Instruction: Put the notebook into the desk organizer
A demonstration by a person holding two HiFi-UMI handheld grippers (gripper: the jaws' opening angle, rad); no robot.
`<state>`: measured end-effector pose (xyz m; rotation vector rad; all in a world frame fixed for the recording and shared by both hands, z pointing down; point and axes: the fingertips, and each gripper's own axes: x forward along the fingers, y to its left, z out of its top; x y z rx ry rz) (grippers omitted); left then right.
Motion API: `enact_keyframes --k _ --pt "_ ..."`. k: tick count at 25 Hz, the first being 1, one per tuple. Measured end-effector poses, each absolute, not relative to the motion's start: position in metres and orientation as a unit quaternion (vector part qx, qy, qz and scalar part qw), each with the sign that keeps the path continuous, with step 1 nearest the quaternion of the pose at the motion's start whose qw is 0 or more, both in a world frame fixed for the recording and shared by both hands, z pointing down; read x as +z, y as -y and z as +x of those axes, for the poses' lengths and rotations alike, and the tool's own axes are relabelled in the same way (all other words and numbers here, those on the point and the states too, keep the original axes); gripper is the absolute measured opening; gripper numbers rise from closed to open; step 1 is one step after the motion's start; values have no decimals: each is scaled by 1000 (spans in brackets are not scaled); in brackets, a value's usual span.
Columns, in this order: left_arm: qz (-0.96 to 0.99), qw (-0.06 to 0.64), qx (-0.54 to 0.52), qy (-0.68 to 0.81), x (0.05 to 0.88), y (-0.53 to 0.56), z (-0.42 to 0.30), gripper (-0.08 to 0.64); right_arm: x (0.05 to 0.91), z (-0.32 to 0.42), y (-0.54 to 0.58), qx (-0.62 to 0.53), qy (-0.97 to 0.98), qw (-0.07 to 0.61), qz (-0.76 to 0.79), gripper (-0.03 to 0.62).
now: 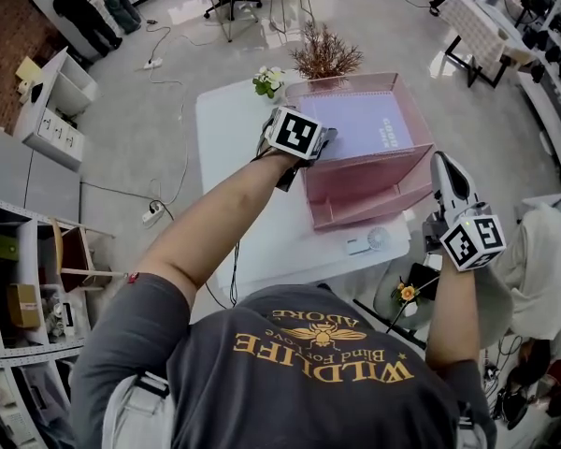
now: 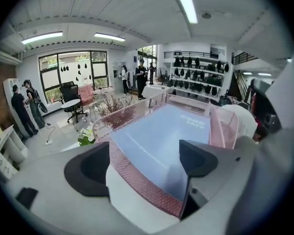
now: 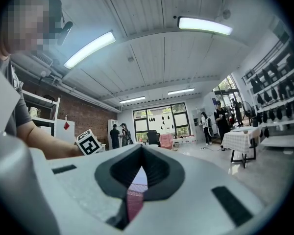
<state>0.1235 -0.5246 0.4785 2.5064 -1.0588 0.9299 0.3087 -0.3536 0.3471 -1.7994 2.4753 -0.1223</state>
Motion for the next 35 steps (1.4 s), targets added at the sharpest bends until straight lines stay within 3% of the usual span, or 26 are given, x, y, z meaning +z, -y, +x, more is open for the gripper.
enact_keyframes --k 6,14,24,30,35 --pt "909 123 191 349 419 502 90 428 336 289 358 -32 -818 40 -572 0" --pt "924 91 33 369 347 456 -27 297 319 228 371 -20 -848 39 -529 0" --pt "907 26 -30 418 318 384 -151 167 308 127 388 -13 -891 36 -453 0" --pt "890 30 -58 451 328 358 -192 7 320 85 389 -23 -903 28 -427 0" --pt "885 40 -72 459 340 344 -206 0 327 69 390 -26 -909 18 -417 0"
